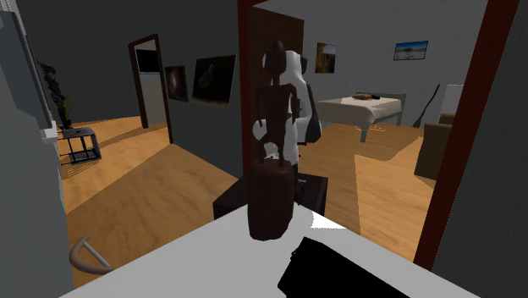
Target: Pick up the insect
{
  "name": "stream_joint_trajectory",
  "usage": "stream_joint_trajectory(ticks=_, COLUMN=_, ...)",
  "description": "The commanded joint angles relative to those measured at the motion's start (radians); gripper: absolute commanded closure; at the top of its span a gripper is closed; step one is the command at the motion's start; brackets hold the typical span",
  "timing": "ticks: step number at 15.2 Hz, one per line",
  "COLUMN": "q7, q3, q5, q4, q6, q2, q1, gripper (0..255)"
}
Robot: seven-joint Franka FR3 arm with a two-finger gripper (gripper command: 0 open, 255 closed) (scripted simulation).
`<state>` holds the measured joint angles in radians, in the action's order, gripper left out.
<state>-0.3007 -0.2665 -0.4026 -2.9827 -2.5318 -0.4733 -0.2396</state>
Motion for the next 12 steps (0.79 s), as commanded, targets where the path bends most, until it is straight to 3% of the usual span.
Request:
stream_joint_trajectory(ticks=1, q7=-0.007, q3=0.003, q5=0.013, q4=0.01, q6=0.045, q2=-0.034, q1=0.007, gripper=255)
stream_joint_trajectory(ticks=10, q7=-0.037, q3=0.019, q5=0.056, q4=0.061, q6=0.235, q2=-0.175, q1=0.024, gripper=255)
stream_joint_trajectory(ticks=12, q7=-0.037, q3=0.019, q5=0.056, q4=0.062, q6=0.238, q2=-0.177, q1=0.024, gripper=255)
